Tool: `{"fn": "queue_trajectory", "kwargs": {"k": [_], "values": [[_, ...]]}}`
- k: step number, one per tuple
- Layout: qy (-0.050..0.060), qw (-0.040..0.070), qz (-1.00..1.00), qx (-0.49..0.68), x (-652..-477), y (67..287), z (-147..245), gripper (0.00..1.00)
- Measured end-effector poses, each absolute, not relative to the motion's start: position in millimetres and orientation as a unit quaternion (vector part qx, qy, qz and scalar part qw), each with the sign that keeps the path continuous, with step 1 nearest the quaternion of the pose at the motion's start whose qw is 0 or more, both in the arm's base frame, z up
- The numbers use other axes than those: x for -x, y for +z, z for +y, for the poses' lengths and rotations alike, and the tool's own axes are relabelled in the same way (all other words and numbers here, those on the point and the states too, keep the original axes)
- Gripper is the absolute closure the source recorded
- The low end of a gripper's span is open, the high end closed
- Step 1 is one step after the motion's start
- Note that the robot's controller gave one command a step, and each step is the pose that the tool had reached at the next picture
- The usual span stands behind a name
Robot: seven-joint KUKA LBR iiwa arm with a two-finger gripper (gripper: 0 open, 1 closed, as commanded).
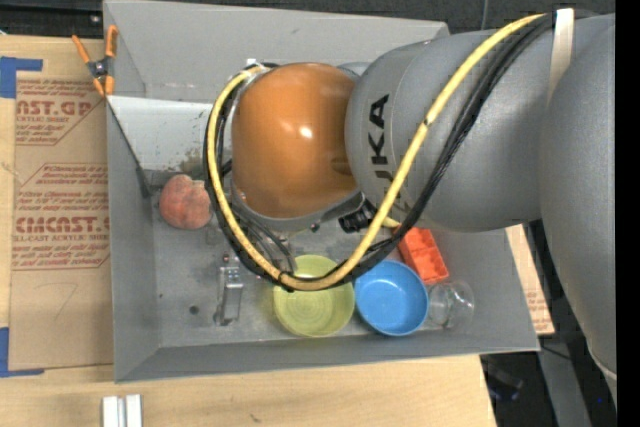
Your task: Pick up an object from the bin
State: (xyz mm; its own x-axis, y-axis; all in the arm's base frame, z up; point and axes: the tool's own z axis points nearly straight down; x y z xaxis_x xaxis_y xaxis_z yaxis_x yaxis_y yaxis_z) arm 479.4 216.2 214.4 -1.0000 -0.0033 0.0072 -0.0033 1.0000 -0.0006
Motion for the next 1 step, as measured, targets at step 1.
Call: {"fn": "queue_trajectory", "kwargs": {"k": [1], "values": [[-0.001, 0.000, -1.000, 0.000, -481.6, 218.8, 214.7, 0.00]]}}
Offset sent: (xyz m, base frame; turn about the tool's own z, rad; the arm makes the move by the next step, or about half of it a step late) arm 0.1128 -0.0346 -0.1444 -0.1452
